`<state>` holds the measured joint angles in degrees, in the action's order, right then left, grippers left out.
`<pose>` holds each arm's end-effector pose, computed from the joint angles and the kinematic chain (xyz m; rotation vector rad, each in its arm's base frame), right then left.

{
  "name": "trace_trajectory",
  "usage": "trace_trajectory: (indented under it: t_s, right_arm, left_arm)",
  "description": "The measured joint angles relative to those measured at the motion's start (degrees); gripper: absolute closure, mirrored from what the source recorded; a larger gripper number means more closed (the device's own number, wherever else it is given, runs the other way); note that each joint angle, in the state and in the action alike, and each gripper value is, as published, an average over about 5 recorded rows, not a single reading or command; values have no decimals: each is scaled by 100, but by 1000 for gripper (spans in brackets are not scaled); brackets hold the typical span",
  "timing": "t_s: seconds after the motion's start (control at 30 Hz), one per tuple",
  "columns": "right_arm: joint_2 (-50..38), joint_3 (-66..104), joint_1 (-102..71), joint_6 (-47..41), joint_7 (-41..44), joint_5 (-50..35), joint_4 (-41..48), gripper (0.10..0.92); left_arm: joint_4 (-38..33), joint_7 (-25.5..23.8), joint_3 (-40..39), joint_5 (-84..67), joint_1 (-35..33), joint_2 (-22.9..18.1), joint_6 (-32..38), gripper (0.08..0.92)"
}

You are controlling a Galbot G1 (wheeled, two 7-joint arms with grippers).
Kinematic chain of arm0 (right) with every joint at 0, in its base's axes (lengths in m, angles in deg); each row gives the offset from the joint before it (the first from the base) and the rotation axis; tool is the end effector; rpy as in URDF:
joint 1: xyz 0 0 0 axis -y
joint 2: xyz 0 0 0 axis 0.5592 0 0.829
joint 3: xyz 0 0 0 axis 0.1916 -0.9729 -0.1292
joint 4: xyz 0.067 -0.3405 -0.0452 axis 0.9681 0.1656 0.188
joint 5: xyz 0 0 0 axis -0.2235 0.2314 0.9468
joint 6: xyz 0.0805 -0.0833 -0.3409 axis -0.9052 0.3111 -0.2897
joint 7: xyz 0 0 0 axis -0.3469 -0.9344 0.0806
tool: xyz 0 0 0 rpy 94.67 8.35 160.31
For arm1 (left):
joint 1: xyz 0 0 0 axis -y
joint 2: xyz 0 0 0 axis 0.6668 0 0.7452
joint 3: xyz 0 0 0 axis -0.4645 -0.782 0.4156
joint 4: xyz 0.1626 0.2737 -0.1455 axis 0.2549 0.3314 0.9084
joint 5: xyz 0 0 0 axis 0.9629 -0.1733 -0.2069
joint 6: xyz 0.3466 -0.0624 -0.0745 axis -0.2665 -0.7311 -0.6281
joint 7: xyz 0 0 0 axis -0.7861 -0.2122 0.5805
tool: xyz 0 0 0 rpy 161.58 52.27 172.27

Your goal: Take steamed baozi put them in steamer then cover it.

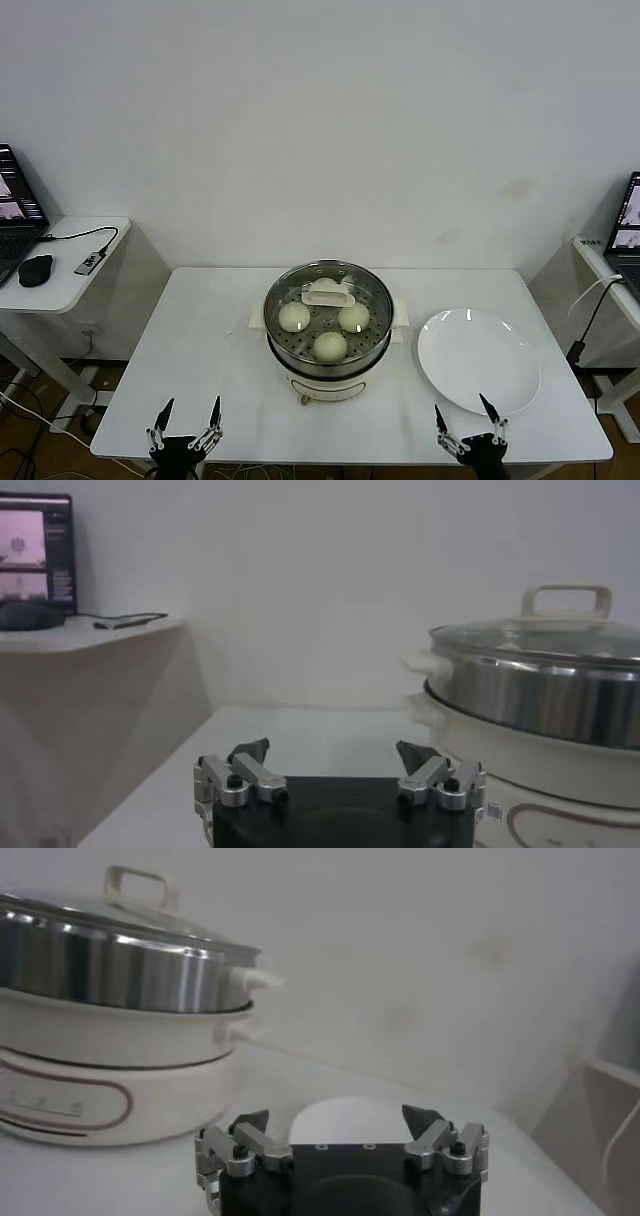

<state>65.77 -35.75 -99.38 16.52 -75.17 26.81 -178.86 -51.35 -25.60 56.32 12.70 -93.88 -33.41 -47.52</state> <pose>0.1009 -0.0890 -0.3746 0.1595 -2.9757 0.3068 0.0966 0.0479 -0.3500 0.0468 -2.9684 0.0428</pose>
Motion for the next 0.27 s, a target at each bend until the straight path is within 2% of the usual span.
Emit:
trace_trajectory:
  t_s: [0.27]
  right_arm:
    - [-37, -73, -57, -139, 24, -85, -87, 203]
  left_arm:
    - [47, -73, 28, -87, 4, 1, -45, 177]
